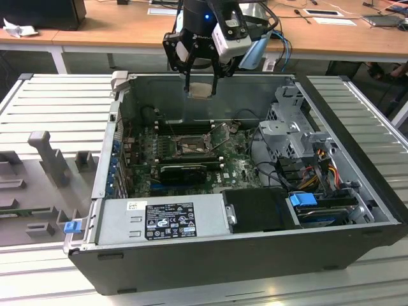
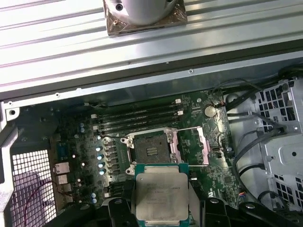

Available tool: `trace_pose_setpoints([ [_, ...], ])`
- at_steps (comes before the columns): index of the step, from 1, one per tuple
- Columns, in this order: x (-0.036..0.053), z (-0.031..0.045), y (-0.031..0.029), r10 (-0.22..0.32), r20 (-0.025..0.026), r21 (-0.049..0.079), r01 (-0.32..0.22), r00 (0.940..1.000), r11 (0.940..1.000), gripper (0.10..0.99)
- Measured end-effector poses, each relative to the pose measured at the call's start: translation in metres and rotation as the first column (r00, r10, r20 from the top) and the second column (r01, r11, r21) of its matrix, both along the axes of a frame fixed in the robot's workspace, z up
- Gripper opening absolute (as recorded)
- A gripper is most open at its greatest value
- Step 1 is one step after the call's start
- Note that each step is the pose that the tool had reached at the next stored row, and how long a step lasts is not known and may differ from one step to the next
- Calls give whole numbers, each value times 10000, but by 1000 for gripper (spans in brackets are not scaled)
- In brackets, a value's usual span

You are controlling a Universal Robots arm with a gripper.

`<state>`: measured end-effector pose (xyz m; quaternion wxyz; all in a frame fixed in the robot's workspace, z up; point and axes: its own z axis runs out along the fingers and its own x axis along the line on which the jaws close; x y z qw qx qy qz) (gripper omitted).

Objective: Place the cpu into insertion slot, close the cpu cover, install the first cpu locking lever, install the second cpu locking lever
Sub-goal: 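Place the cpu into insertion slot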

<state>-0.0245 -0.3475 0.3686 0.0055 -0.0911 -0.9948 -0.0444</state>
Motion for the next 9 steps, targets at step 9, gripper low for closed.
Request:
trace_pose_setpoints([
  [9,0,-18,0,-136,1,1,136,9999,9999,533],
])
